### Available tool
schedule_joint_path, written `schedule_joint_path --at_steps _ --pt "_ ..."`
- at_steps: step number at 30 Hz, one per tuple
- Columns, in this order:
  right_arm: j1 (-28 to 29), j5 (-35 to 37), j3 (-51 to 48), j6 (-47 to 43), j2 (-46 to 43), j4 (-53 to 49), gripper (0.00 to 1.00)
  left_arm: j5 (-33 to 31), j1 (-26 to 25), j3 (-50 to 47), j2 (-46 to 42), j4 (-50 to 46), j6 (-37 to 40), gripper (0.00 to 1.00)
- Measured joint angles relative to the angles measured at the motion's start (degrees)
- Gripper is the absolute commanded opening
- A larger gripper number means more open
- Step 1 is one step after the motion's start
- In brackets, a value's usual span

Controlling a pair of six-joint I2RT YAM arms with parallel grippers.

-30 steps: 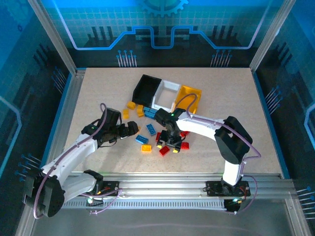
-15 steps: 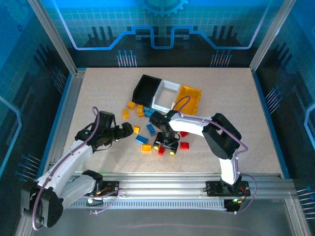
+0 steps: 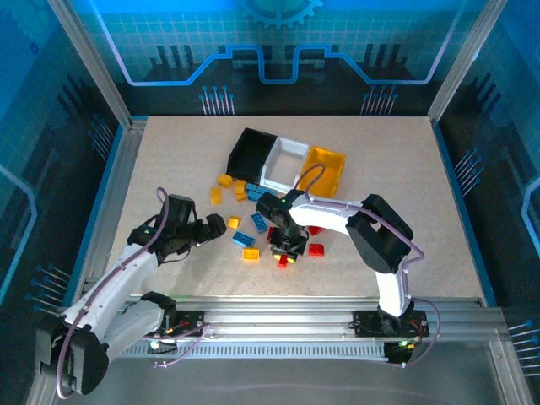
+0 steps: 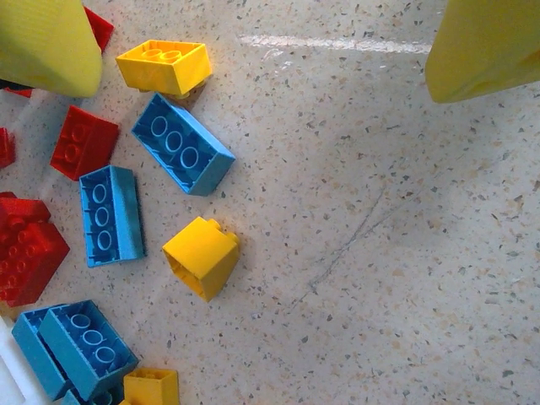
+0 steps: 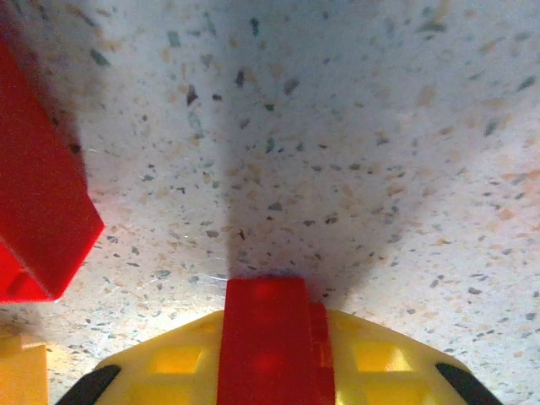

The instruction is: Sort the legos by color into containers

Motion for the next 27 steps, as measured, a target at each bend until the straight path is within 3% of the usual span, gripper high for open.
schedule_joint_path --at_steps 8,15,23,27 --pt "-2.62 3.56 0.5 -4.9 -8.31 -3.78 0.19 1.38 0.04 -0.02 0.0 0.24 -0.13 0.99" --pt "-17.57 7.21 8.57 -12.72 -11.8 -6.01 0.19 5.86 -0.81 0.0 1.31 2.51 -0.17 0.99" --pt "-29.33 8.87 21.86 -21.68 -1.16 -6.1 0.23 8.2 -8.98 2.8 9.7 1.33 1.33 0.99" --pt "-31.3 8.66 27.58 -24.48 6.27 -6.49 0.4 8.44 -11.3 3.28 10.21 1.09 1.27 0.99"
